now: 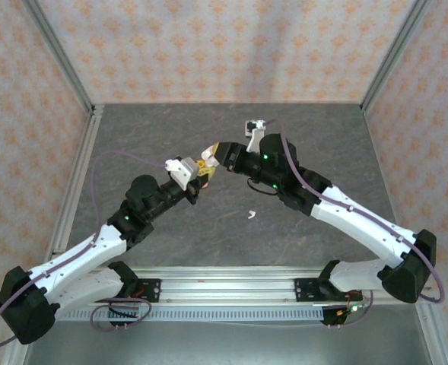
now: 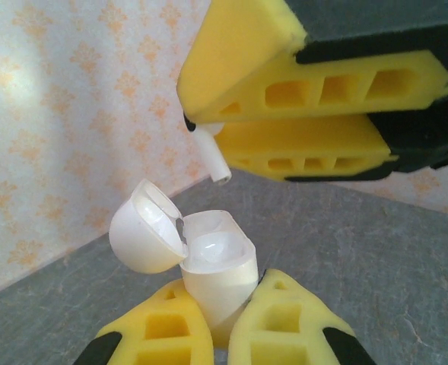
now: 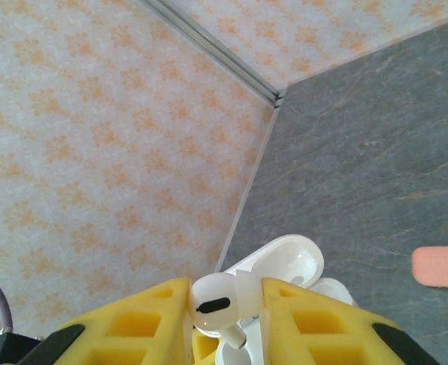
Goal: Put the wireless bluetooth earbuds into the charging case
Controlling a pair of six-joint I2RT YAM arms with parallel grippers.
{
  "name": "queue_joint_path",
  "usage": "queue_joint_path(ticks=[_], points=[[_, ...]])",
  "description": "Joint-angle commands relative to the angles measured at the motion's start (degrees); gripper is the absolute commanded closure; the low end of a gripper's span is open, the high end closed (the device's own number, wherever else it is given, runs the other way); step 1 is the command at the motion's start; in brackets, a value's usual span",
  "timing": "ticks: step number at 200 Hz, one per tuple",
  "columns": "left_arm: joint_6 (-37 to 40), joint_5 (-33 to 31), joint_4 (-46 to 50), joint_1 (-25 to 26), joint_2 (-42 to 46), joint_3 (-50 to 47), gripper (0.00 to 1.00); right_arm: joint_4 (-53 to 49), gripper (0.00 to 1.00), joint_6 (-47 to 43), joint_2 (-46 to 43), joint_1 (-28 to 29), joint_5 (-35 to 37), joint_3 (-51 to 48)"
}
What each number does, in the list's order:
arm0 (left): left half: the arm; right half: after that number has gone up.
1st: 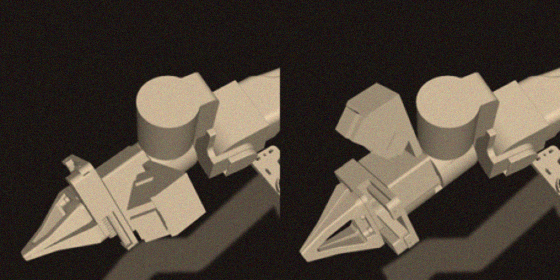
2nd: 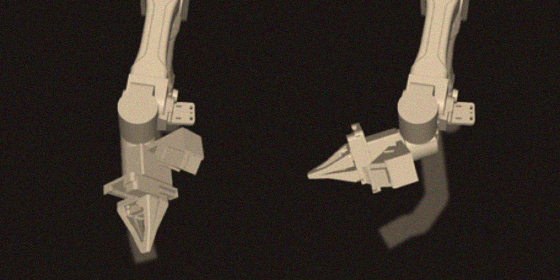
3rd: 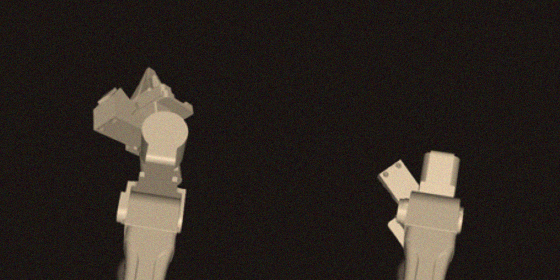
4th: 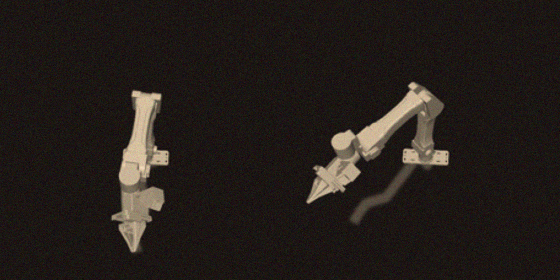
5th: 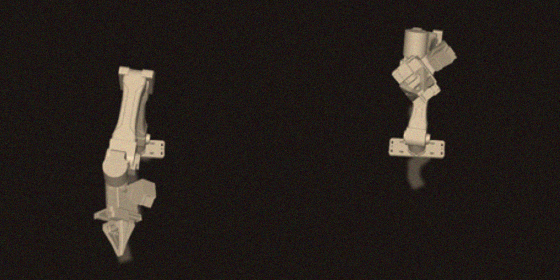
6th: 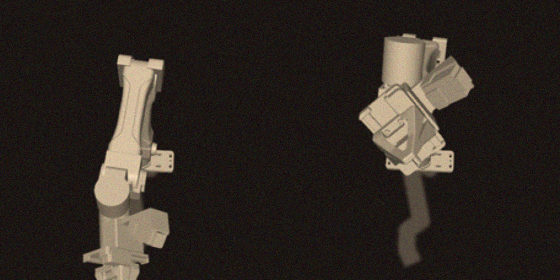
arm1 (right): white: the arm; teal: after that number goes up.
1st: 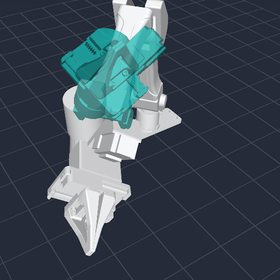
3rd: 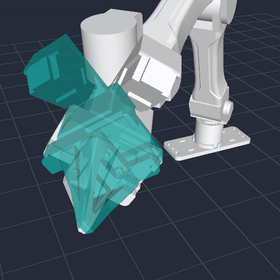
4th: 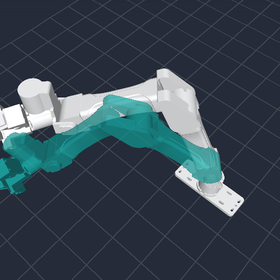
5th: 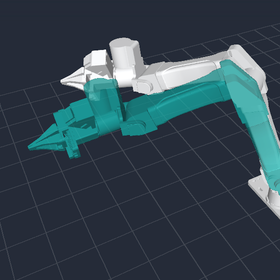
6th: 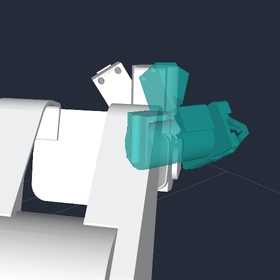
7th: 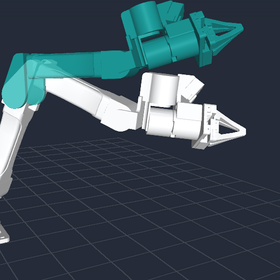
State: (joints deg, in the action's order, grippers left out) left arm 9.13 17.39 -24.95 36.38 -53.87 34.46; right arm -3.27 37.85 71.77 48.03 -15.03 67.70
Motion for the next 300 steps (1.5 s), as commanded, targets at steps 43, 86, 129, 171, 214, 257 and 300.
queue_joint_path(ticks=[43,86,129,171,214,257,300], points=[[0.41,-3.06,-2.29,0.27,-0.43,3.06,1.0,7.41,0.72,-0.2,1.09,2.15,-1.6,-2.13],[-0.29,-2.54,-2.47,0.31,-0.65,3.46,1.0,7.33,0.72,-2.79,1.19,3.16,2.02,-3.74],[-0.51,-2.36,-2.4,0.36,-0.63,3.48,1.0,8.7,0.72,-4.04,0.38,4.07,6.19,-4.6],[-0.66,-2.56,-2.71,0.36,-0.8,3.41,1.0,9.75,0.72,-5.37,0.37,5.21,9.93,-4.81],[-0.58,-2.78,-2.78,0.43,-0.55,3.42,1.0,9.05,0.72,-6.33,0.67,5.66,10.8,-5.03],[-0.72,-3.18,-3.28,0.36,-0.64,3.54,1.0,9.04,0.7,-6.19,0.79,6.0,10.95,-6.74],[-0.94,-3.37,-3.46,0.38,-0.89,3.95,1.0,10.73,0.7,-5.82,0.63,6.11,9.66,-7.99]])
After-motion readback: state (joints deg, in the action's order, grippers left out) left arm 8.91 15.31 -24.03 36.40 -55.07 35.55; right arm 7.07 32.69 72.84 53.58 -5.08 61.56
